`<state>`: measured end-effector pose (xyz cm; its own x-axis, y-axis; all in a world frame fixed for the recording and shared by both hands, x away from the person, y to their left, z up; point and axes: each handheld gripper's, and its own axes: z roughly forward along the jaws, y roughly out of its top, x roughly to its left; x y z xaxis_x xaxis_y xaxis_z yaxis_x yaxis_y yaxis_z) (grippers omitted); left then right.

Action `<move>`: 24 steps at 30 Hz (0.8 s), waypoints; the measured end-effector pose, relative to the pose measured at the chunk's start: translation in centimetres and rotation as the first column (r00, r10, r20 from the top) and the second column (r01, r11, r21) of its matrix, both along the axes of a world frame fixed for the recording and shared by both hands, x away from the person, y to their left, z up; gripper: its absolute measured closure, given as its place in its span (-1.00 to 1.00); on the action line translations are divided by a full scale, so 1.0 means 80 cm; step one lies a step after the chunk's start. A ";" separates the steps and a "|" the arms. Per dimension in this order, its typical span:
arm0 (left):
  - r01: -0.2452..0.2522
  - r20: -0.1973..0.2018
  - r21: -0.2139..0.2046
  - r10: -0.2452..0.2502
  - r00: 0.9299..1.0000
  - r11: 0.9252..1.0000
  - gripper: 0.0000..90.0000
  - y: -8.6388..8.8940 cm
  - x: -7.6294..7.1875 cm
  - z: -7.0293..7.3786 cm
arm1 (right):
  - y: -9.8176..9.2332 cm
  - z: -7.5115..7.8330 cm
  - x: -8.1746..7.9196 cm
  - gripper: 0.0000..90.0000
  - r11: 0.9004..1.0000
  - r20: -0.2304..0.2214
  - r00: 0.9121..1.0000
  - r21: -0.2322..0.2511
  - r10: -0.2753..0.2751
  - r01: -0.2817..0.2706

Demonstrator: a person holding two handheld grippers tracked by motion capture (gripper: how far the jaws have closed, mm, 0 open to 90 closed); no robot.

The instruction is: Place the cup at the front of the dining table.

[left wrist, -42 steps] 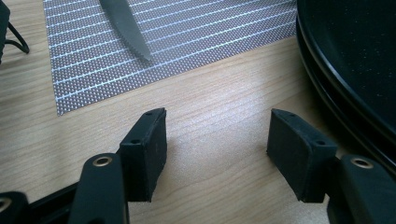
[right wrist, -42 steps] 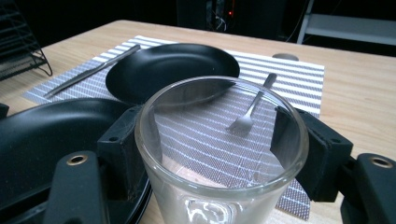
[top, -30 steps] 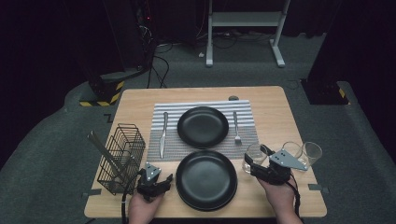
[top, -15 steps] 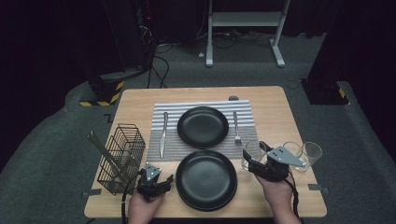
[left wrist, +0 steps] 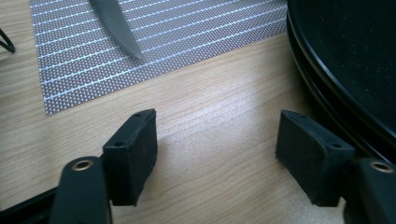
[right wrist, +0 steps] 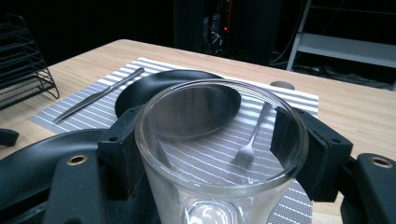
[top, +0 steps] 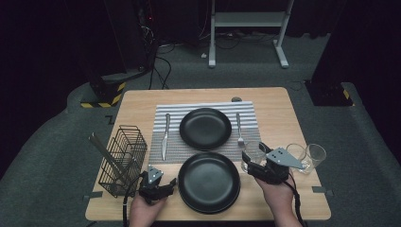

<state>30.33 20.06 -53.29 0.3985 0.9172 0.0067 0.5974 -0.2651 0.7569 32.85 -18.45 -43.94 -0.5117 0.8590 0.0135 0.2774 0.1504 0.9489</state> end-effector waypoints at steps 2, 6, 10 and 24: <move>0.006 -0.005 0.003 -0.006 1.000 1.000 -0.40 0.001 0.000 0.001 | 0.002 0.002 -0.001 -0.37 1.000 -0.001 1.000 0.002 0.005 -0.005; 0.022 -0.017 0.013 -0.022 1.000 1.000 -0.50 0.002 0.002 0.001 | 0.007 0.005 -0.004 -0.37 1.000 0.001 1.000 -0.002 0.012 -0.012; 0.041 -0.029 0.015 -0.041 0.999 0.999 -0.61 0.001 0.003 0.001 | 0.008 0.010 -0.004 -0.37 1.000 0.009 1.000 0.006 0.020 -0.020; 0.009 -0.029 -0.013 -0.009 1.000 1.000 -0.64 0.007 0.003 0.004 | 0.018 0.013 -0.005 -0.37 0.999 0.008 0.999 0.001 0.040 -0.040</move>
